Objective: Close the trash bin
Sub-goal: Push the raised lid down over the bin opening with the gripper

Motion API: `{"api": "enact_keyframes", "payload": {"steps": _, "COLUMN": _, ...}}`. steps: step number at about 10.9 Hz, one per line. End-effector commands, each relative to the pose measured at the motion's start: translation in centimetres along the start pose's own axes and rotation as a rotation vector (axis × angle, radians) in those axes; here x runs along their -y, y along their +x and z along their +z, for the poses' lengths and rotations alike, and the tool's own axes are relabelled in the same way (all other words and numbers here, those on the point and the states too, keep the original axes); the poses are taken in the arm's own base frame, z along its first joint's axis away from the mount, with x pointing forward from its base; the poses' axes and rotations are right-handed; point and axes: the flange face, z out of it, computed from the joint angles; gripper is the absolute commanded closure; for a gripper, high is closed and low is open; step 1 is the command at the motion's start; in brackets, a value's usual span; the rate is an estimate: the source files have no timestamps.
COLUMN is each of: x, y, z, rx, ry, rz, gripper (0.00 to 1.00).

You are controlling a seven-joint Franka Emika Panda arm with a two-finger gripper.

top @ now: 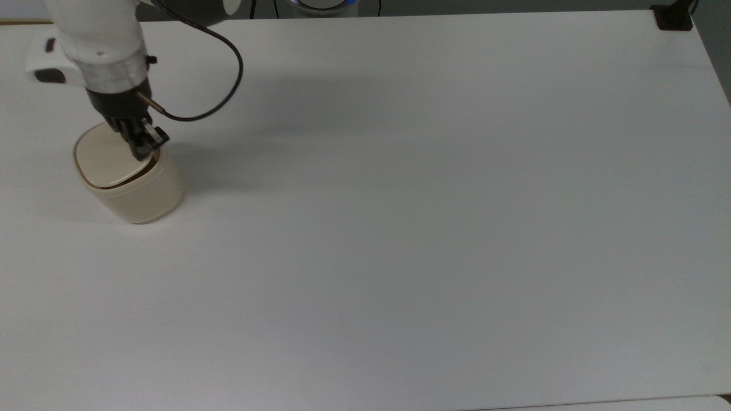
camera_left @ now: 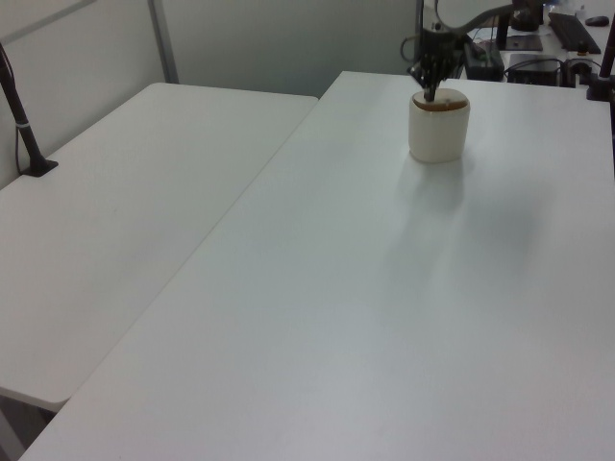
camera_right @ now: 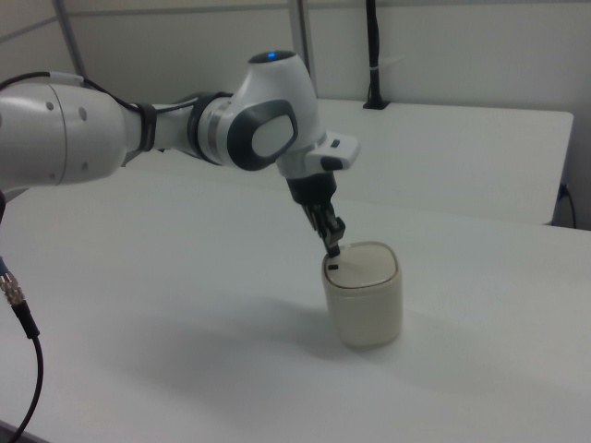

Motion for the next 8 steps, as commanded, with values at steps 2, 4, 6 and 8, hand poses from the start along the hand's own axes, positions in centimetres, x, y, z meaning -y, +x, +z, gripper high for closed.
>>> {"api": "enact_keyframes", "payload": {"steps": 2, "x": 0.9, "y": -1.9, "z": 3.6, "rx": 0.049, "ry": -0.01, "rz": -0.066, "gripper": 1.0}}
{"api": "enact_keyframes", "payload": {"steps": 4, "x": 0.9, "y": -2.0, "z": 4.5, "rx": 0.033, "ry": -0.005, "rz": -0.065, "gripper": 1.0}}
{"api": "enact_keyframes", "payload": {"steps": 6, "x": -1.4, "y": -1.2, "z": 5.6, "rx": -0.016, "ry": 0.013, "rz": -0.024, "gripper": 1.0}}
{"api": "enact_keyframes", "payload": {"steps": 8, "x": -5.2, "y": -0.4, "z": 6.0, "rx": 0.006, "ry": 0.103, "rz": 0.024, "gripper": 1.0}}
